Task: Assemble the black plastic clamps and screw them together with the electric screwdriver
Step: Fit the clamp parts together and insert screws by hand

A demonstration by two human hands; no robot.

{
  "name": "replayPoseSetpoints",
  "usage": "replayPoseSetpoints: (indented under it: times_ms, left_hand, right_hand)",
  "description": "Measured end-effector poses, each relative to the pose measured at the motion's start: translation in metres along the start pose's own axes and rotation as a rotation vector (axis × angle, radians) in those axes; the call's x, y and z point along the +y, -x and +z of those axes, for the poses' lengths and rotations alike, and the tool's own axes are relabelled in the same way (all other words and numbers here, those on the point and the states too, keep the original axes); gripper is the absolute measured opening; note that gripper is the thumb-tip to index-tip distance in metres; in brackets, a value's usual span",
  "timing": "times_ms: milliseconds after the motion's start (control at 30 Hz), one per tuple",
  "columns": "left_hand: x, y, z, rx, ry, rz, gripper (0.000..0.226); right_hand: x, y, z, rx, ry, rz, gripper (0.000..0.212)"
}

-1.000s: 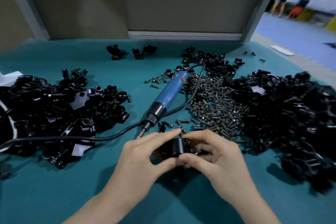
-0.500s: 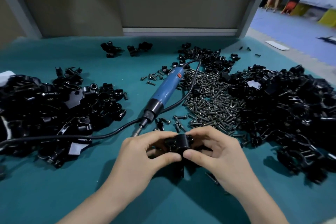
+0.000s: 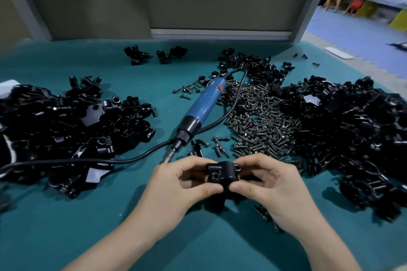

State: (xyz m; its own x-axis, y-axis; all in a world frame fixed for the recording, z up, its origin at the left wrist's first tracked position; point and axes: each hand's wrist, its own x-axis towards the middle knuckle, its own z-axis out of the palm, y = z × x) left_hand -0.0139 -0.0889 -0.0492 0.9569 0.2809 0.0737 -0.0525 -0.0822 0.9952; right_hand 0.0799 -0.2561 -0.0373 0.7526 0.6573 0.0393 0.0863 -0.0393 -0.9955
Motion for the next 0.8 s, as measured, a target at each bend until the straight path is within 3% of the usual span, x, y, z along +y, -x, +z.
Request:
replayPoseSetpoints:
  times_ms: [433, 567, 700, 800]
  left_hand:
    - [-0.002, 0.002, -0.003, -0.033, -0.085, 0.097, 0.033]
    - [-0.002, 0.002, -0.001, -0.012, -0.127, 0.120, 0.035]
    - [-0.003, 0.001, -0.002, -0.012, -0.124, 0.122, 0.037]
    - [-0.003, 0.001, -0.001, 0.001, -0.115, 0.124, 0.038]
  right_hand:
    - [0.003, 0.006, 0.001, 0.004, 0.080, -0.139, 0.029]
    - [-0.031, 0.012, -0.012, -0.067, 0.143, -0.112, 0.046]
    - [-0.065, -0.016, -0.017, 0.166, 0.505, -0.266, 0.021]
    - [-0.057, -0.061, 0.000, -0.031, 0.917, -0.050, 0.015]
